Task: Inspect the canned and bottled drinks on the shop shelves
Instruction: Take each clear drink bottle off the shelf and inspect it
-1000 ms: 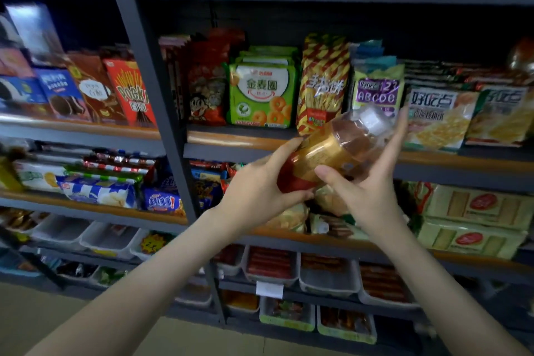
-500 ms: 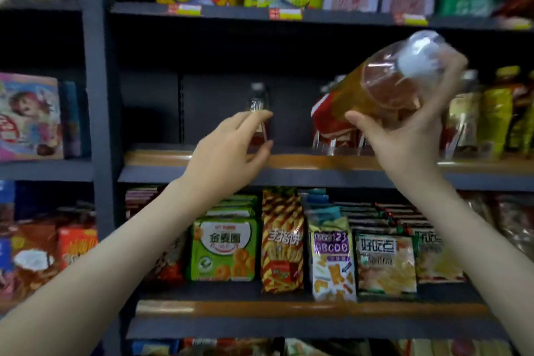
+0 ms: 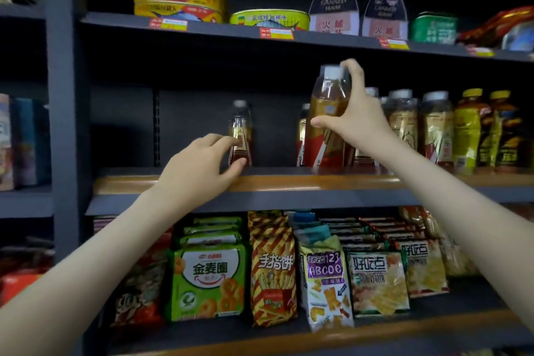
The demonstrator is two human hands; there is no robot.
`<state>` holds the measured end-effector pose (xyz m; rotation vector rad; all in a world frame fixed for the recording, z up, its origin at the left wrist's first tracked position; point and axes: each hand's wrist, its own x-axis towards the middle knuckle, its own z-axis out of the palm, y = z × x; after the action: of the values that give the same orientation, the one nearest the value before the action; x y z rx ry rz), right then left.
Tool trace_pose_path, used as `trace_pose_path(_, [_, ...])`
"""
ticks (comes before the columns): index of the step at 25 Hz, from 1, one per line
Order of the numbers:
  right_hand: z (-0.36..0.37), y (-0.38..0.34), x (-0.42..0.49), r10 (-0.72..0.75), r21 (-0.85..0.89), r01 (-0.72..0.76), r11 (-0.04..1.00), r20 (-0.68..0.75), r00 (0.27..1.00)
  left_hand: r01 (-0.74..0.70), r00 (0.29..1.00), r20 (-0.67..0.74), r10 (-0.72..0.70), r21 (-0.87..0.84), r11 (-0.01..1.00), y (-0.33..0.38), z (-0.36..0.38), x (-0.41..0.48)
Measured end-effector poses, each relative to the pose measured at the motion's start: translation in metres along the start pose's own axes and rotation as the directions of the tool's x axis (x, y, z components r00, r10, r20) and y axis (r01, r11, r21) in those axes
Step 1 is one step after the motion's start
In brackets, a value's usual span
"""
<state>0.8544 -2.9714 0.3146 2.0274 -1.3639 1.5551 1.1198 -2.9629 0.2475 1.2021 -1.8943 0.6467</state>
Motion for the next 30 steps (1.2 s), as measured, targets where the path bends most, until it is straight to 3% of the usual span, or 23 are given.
trace_pose_path(5, [0.025,0.017,0.017,0.142,-0.220,-0.132,0.966,0.034,0.989,-0.028,0.999,0.031,0.026,0.067,0.997,-0.025,-0.003,0.002])
trace_pose_path(8, [0.033,0.019,0.034,0.192,-0.532,-0.150,0.834,0.024,0.981,-0.131,0.961,-0.205,0.187,0.260,0.957,-0.066,-0.024,-0.002])
trace_pose_path(10, [0.046,0.003,0.035,0.022,-0.758,-0.017,0.652,-0.003,1.000,-0.140,0.894,-0.332,0.300,0.430,0.892,-0.093,-0.040,-0.007])
trace_pose_path(12, [0.068,-0.017,0.036,-0.186,-0.777,0.226,0.587,0.142,0.972,-0.104,0.860,-0.361,0.360,0.568,0.816,-0.110,-0.054,-0.010])
trace_pose_path(14, [0.096,-0.029,0.050,-0.307,-0.686,0.547,0.480,0.452,0.837,-0.068,0.877,-0.330,0.348,0.633,0.771,-0.121,-0.059,-0.008])
trace_pose_path(16, [0.132,-0.028,0.078,-0.474,-0.593,0.783,0.189,0.643,0.602,-0.050,0.914,-0.271,0.301,0.662,0.748,-0.132,-0.058,-0.005])
trace_pose_path(19, [0.183,-0.020,0.116,-0.640,-0.505,0.833,-0.228,0.722,0.263,-0.029,0.936,-0.233,0.265,0.698,0.716,-0.140,-0.053,-0.001])
trace_pose_path(21, [0.210,-0.016,0.136,-0.608,-0.454,0.802,-0.389,0.780,0.147,-0.012,0.934,-0.248,0.258,0.700,0.714,-0.138,-0.051,0.000])
trace_pose_path(23, [0.234,-0.020,0.153,-0.539,-0.437,0.759,-0.482,0.831,0.136,0.004,0.935,-0.252,0.251,0.712,0.702,-0.137,-0.050,-0.001])
trace_pose_path(24, [0.243,-0.023,0.160,-0.485,-0.429,0.748,-0.506,0.859,0.165,0.005,0.936,-0.250,0.249,0.715,0.699,-0.138,-0.050,-0.001])
trace_pose_path(25, [0.251,-0.022,0.166,-0.375,-0.384,0.771,-0.507,0.904,0.204,0.003,0.936,-0.248,0.250,0.716,0.698,-0.139,-0.050,-0.001])
trace_pose_path(27, [0.254,-0.018,0.173,-0.090,-0.360,0.820,-0.445,0.929,0.359,0.005,0.936,-0.246,0.251,0.723,0.691,-0.140,-0.050,0.000])
trace_pose_path(30, [0.245,-0.020,0.169,-0.037,-0.387,0.801,-0.457,0.908,0.418,0.020,0.934,-0.257,0.249,0.731,0.682,-0.140,-0.051,0.001])
